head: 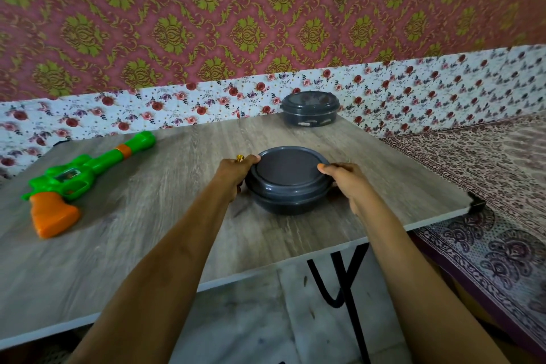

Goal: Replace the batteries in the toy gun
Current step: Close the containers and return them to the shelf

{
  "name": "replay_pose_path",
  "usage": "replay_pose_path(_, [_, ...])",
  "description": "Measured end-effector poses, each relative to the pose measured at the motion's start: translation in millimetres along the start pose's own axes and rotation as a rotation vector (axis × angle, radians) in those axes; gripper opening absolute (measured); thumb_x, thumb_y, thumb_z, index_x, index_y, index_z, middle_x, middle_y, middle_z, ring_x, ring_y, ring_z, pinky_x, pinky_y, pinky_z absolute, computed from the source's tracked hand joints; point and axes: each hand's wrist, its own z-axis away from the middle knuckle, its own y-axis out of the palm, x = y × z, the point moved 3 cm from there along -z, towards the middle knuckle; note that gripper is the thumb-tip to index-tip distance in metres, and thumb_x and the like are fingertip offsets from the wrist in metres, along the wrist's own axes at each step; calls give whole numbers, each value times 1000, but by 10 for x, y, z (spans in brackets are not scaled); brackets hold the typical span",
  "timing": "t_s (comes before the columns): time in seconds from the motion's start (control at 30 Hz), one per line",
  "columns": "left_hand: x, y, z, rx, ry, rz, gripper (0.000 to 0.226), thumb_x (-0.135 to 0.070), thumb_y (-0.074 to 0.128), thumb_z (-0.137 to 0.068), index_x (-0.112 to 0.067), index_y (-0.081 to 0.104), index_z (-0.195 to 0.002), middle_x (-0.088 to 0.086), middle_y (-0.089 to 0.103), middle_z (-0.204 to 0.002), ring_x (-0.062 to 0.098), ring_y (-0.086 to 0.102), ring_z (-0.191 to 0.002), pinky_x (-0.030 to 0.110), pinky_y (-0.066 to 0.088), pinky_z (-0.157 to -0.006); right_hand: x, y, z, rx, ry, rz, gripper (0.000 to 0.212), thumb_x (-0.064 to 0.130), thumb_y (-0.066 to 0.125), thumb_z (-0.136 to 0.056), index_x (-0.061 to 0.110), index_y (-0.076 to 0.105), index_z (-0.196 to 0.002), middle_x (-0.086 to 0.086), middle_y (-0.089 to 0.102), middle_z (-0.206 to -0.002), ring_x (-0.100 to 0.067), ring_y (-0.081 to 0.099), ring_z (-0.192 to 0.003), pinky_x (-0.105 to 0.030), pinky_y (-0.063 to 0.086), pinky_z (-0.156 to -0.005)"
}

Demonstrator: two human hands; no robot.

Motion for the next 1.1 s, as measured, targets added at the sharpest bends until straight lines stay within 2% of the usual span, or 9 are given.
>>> replay_pose_path(0.07, [-3,-10,53,13,17,-73,52,-44,62,-85,-1,58,-114,7,53,-78,17,46,-59,26,39,-52,-1,-3,60,-7,4,-2,37,30,64,-85,7,60,-113,-6,60,-117,-23,54,-104,-31,40,-85])
replay_pose_path(0.17, [-36,-88,157,65,25,-236,70,-57,55,-85,-1,51,-127,18,62,-116,30,61,-104,38,51,-88,-14,-19,136,4,-17,20,57,42,61,-84,10,50,-129,-1,52,-132,-23,46,-125,-31,35,-95])
replay_pose_path(0.23, [-65,-166,247,147,9,-377,72,-63,55,-82,-2,55,-119,13,63,-90,22,59,-77,31,50,-66,-40,-38,171,9,-22,73,62,50,59,-83,10,51,-128,-6,50,-136,-23,47,-123,-33,35,-95])
replay_pose_path(0.3, [-62,-206,304,212,9,-438,64,-63,58,-80,-5,59,-107,7,51,-74,15,40,-57,24,34,-51,-63,-35,205,19,-10,109,59,52,58,-82,7,57,-119,-9,54,-130,-21,50,-110,-31,34,-89])
replay_pose_path(0.53, [14,-120,339,225,75,-309,34,-53,57,-86,-20,52,-81,3,46,-71,11,34,-57,23,32,-51,-95,-15,198,-5,-70,55,45,41,59,-86,2,64,-108,-7,63,-114,-13,52,-88,-25,38,-80])
replay_pose_path(0.67, [46,-107,325,226,76,-294,36,-54,56,-86,-19,52,-89,2,50,-79,12,40,-64,22,35,-58,-111,11,210,-20,-90,38,41,41,57,-88,10,61,-114,1,55,-103,-12,49,-94,-25,37,-81])
replay_pose_path(0.87, [-15,-223,304,256,55,-180,41,-52,60,-85,-18,45,-104,3,43,-73,7,30,-51,17,30,-44,-60,83,281,-28,-109,48,29,39,54,-89,13,61,-102,2,55,-93,-13,49,-87,-30,37,-81])
replay_pose_path(1.0, [-55,-389,222,211,117,-63,39,-48,60,-86,-16,43,-100,1,40,-65,6,31,-45,16,27,-35,14,262,255,-15,-132,61,35,46,57,-85,12,64,-88,-8,66,-104,-21,59,-97,-40,48,-94])
replay_pose_path(1.1, [-62,-565,131,164,106,14,32,-48,59,-87,-18,45,-84,0,40,-62,8,33,-46,16,27,-35,123,473,225,15,-157,71,54,48,56,-85,-4,63,-99,-21,65,-105,-33,60,-100,-51,48,-94])
